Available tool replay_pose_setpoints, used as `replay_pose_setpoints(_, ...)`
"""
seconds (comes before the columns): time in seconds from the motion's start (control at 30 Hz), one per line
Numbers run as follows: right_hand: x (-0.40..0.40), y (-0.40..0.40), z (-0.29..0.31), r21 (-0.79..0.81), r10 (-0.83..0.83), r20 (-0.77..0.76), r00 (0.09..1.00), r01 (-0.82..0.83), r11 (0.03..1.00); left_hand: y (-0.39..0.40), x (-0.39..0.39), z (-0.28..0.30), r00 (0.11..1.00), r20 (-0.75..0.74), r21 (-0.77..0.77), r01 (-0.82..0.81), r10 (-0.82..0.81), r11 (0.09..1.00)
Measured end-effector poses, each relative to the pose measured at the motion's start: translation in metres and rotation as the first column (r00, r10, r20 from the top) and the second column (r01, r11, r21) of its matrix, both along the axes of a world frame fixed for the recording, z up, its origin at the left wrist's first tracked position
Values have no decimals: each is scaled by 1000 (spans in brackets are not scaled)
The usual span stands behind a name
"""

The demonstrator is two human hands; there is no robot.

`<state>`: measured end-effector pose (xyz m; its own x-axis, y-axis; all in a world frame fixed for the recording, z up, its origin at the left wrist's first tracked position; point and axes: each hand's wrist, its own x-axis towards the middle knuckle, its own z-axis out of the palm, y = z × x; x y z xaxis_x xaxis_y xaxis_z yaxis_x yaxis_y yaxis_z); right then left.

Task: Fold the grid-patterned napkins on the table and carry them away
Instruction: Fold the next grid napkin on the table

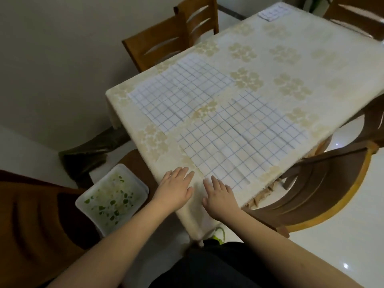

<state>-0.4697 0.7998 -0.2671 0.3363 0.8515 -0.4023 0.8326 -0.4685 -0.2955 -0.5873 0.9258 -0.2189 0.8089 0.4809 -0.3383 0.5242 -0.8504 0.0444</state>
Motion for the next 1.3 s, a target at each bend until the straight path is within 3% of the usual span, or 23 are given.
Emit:
replay_pose_setpoints(0.3, -1, 5, -37, -70, -148, -69, 987, 143, 987, 37, 23, -18, 986, -81, -22, 146, -148, 989)
replay_pose_setpoints(0.73, -17, 10, -37, 13, -323, 46, 945, 322, 947, 97, 30, -59, 888, 51, -64, 459, -456, 886)
replay_pose_setpoints(0.9, -32, 6, -22, 147, -318, 154, 935, 297, 944, 115, 18, -63, 815, 203, 3, 554, -543, 832)
replay_pose_setpoints(1.0, -44, 6, -7, 223, -357, 150, 922, 320, 921, 126, 13, -64, 776, 218, 86, 588, -592, 804)
replay_pose_setpoints(1.2, -69, 8, 14, 404, -469, 131, 873, 385, 830, 148, 6, -51, 788, 280, 139, 532, -548, 836)
replay_pose_setpoints(1.3, -79, 10, 26, 462, -485, 126, 866, 381, 801, 157, 2, -42, 718, 381, 191, 555, -582, 810)
